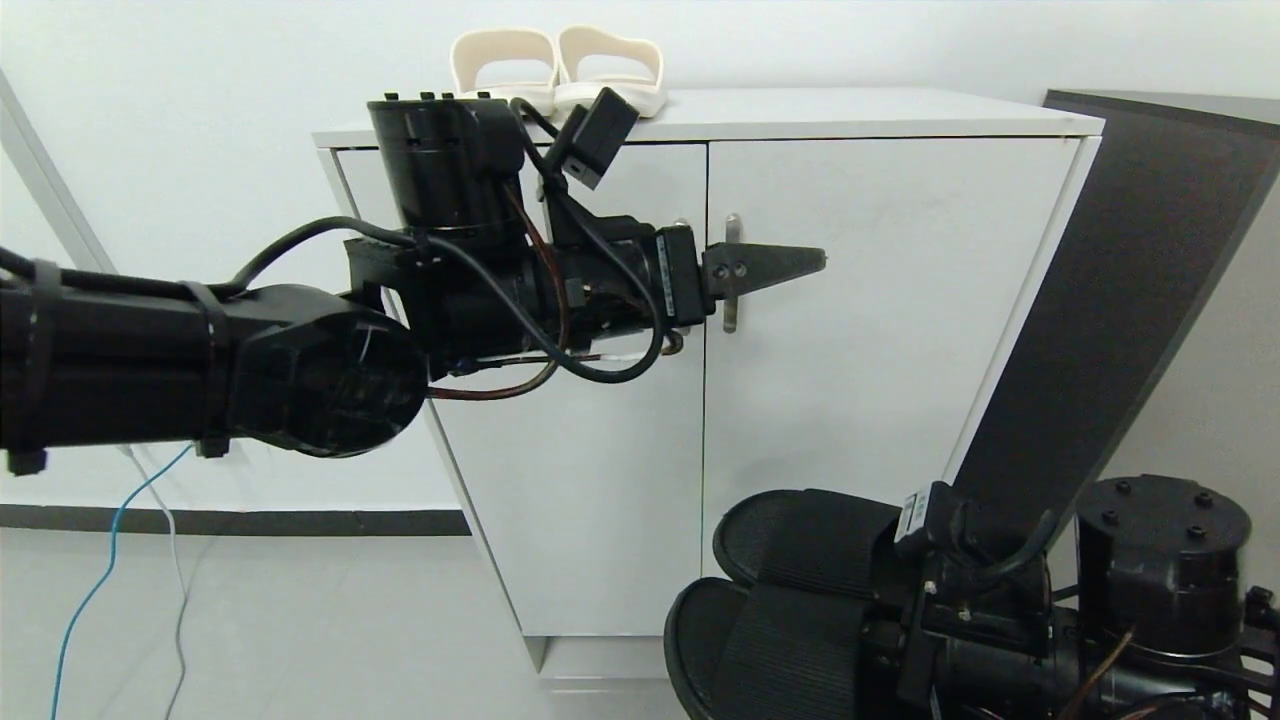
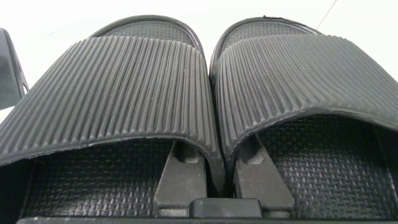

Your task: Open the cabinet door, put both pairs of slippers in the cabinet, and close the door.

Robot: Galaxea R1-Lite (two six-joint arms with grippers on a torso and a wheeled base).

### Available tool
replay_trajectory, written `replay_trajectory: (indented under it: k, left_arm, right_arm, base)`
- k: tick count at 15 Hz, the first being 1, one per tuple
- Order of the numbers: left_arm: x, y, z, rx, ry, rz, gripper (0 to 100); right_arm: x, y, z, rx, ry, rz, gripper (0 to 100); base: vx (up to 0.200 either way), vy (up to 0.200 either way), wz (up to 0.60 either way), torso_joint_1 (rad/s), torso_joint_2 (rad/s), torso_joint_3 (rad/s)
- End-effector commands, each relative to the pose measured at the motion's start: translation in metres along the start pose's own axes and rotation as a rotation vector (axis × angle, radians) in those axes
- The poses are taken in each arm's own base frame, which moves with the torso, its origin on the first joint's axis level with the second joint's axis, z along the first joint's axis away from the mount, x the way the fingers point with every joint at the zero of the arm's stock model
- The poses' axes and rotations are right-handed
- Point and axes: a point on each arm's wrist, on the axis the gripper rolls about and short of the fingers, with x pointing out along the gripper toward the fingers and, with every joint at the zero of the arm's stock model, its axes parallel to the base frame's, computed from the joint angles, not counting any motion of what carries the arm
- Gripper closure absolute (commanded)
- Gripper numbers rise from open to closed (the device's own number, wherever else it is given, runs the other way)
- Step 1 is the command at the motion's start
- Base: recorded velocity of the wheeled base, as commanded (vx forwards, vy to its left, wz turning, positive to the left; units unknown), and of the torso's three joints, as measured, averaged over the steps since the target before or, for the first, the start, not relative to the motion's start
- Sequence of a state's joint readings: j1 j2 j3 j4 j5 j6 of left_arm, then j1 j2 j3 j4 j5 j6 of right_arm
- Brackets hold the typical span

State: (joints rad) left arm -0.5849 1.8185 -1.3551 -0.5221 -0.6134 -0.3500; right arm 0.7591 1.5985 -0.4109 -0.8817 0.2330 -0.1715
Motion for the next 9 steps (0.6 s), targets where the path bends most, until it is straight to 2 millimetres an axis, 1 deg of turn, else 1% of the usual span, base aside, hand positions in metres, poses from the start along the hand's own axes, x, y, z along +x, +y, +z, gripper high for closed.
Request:
replay_trajectory:
  k: [1,5,7,9]
  left_arm:
    - [0.005,0.006,-0.002,-0.007,0.002,0.007,0]
    - [0.004,0.006,0.001,-0.002,-0.024,0.055,0]
    - [0.011,0.014,-0.001,0.027,-0.052,0.145,0]
    - [0.016,0.020,-0.002,0.035,-0.062,0.193,0]
  right_arm:
    - [0.000,0.000,0.000,0.000,0.001,0.000,100]
    - [0.000,0.000,0.000,0.000,-0.001,-0.001,100]
    - [0.001,-0.002,0.001,0.001,-0.003,-0.008,100]
    - [0.002,-0.002,0.000,0.002,0.001,-0.007,100]
  base:
    - [0.000,0.000,0.00,0.000,0.00,0.000]
    - [0.000,0.000,0.00,0.000,0.00,0.000]
    - [0.000,0.000,0.00,0.000,0.00,0.000]
    - [0.000,0.000,0.00,0.000,0.00,0.000]
